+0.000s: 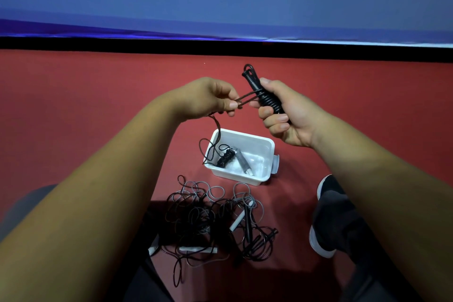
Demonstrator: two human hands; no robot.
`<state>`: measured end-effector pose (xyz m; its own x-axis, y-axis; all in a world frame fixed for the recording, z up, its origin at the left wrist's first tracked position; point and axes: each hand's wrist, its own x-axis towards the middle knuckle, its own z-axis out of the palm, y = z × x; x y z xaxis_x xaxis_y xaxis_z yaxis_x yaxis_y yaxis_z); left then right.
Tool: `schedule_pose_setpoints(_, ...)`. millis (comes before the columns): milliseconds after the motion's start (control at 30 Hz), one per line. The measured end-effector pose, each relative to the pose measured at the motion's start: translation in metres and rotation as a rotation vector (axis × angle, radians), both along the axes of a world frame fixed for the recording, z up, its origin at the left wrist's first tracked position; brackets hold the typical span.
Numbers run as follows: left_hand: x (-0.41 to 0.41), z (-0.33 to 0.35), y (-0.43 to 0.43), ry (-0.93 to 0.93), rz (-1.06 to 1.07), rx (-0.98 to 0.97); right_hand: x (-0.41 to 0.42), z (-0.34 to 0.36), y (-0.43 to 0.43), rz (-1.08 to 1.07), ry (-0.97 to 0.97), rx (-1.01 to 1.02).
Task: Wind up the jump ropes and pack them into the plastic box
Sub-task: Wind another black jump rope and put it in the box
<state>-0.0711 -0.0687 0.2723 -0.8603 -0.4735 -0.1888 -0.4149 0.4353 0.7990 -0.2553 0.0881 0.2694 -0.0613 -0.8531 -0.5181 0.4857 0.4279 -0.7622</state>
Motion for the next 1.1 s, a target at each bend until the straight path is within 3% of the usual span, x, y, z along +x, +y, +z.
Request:
schedule_pose_setpoints(433, -0.009, -0.004, 0.016, -0.1, -0.072, -0.272, 0.009, 0.002, 0.014, 0.329, -0.166, 0.047)
schedule_pose_setpoints(733, -0.006, 0.002, 0.015, 0.1, -0.069, 0.003, 0.004, -0.008, 0.019, 0.672, -0.249, 0.07)
schedule_pose_setpoints(933, -0.011, 0.011, 0.011, 0.17, 0.001, 0.009, 0.008, -0.012, 0.017, 0.59, -0.087, 0.203)
schedule_pose_setpoints(1100, -0.016, 0.02, 0.015, 0.132, 0.028, -0.143, 0.008, -0.015, 0.012, 0.458, 0.047, 0.263)
